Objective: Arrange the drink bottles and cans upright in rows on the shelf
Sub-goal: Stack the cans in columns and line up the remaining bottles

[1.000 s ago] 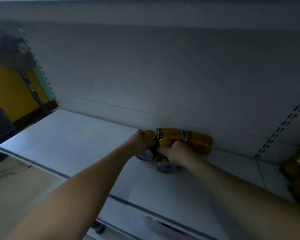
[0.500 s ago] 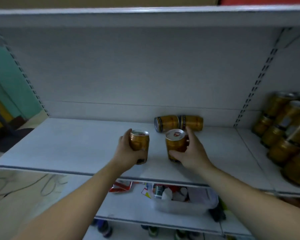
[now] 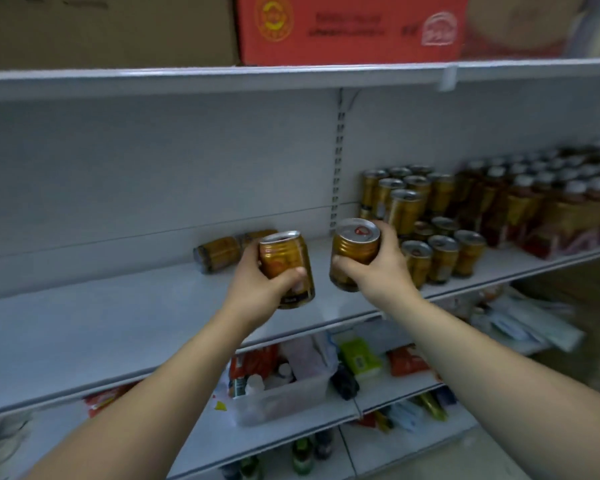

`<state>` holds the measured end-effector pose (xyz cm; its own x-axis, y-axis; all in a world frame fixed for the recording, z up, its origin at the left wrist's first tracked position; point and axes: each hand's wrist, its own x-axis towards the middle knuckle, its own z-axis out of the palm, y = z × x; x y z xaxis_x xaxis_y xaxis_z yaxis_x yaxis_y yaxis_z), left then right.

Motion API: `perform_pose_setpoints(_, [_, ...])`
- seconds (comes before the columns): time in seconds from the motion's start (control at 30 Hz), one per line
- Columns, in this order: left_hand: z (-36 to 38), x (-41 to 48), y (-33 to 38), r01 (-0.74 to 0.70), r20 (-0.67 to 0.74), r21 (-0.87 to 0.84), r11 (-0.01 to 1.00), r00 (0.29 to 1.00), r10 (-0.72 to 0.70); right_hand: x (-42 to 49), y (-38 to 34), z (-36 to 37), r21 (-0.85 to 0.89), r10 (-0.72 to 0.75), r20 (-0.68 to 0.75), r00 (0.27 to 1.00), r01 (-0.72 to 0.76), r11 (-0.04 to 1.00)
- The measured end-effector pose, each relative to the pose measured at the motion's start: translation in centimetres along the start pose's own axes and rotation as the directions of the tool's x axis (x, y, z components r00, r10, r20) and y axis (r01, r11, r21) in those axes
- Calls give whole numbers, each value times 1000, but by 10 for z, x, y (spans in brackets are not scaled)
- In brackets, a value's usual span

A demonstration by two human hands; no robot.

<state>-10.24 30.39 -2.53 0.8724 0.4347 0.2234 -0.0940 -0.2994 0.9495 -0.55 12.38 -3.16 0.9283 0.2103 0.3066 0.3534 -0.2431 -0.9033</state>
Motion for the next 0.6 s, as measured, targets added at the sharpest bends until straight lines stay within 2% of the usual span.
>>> perform_pose_setpoints(0.27, [175,-5,49,-24,159,-54,998,987,33,1,40,-187,-37,27,-144,989,-33,999])
perform_pose_setpoints(0.43, [264,-10,68,-21,143,-15,1000,990,23,8,64,-274,-81,19,-163,986,-33,996])
perform_pose_setpoints(0.6, [299,-5,79,32,96,68,997,995,-39,25,83,-311,-43,49,-98,994,-53,998])
